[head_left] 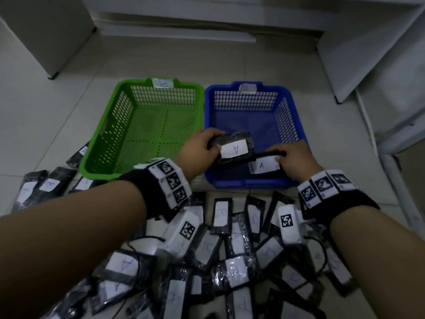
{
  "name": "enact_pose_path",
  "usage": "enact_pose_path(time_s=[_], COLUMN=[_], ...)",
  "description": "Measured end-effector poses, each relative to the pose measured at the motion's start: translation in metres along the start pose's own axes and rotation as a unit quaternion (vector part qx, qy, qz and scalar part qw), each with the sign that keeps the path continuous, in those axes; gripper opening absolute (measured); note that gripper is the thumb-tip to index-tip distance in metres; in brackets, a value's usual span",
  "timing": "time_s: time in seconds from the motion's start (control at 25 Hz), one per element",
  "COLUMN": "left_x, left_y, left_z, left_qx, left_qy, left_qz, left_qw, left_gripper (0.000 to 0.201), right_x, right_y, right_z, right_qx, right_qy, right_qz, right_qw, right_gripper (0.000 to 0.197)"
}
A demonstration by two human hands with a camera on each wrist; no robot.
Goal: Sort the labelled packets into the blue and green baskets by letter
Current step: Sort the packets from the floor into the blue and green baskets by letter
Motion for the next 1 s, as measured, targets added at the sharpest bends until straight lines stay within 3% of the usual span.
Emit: enact_pose_path(time_s=[0.12, 0.28, 0.44, 0.52, 0.64, 0.72, 0.84, 0.92, 1.0], left_x=[0.009, 0.005, -0.033, -0.07, -0.116, -0.124, -0.122, -0.117, -0.117], left_y=[0.029, 0.043, 0.014, 0.005, 0.01, 0.018, 0.033, 0.044, 0.054], left_z=[-0.002, -0.003, -0.008, 0.002, 0.049, 0.087, 0.11, 0.109, 0.108], left_qx=[0.112, 0.187, 0.14, 0.123, 0.14, 0.152, 0.133, 0.096, 0.053], left_qy=[0.029, 0.103, 0.152, 0.146, 0.066, -0.046, -0.173, -0.214, -0.251], left_qz=[0.045, 0.058, -0.016, 0.007, 0.067, 0.07, 0.062, 0.047, 0.056], left_qw=[0.992, 0.975, 0.978, 0.982, 0.986, 0.985, 0.974, 0.971, 0.965], left_gripper=[0.038, 0.043, 0.025, 0.011, 0.008, 0.031, 0.077, 0.088, 0.082], right_x=[-0.006, -0.024, -0.08, -0.105, -0.124, -0.125, -0.123, -0.122, -0.122], right_y=[0.008, 0.012, 0.005, 0.029, 0.082, 0.105, 0.124, 0.134, 0.137], right_z=[0.0, 0.004, 0.043, 0.057, 0.054, 0.047, 0.047, 0.046, 0.048], right_qx=[-0.021, -0.05, 0.06, 0.103, 0.073, -0.044, -0.101, -0.104, -0.075], right_qy=[-0.018, -0.054, -0.14, -0.142, -0.109, -0.086, -0.055, -0.049, -0.054], right_qz=[0.018, -0.044, -0.201, -0.153, -0.045, -0.02, 0.011, 0.031, 0.033], right_qw=[0.999, 0.996, 0.968, 0.973, 0.99, 0.995, 0.993, 0.993, 0.995], right_gripper=[0.033, 0.032, 0.02, 0.012, 0.009, 0.029, 0.061, 0.07, 0.069])
Point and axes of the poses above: each hand's wrist, its own x-axis towards the middle knuckle, its own y-axis out of the palm, z = x × y, the point moved 8 cm from there along x, towards the middle knuckle, and after that the axes turned 3 degrees about x, right-handed, at the moved point
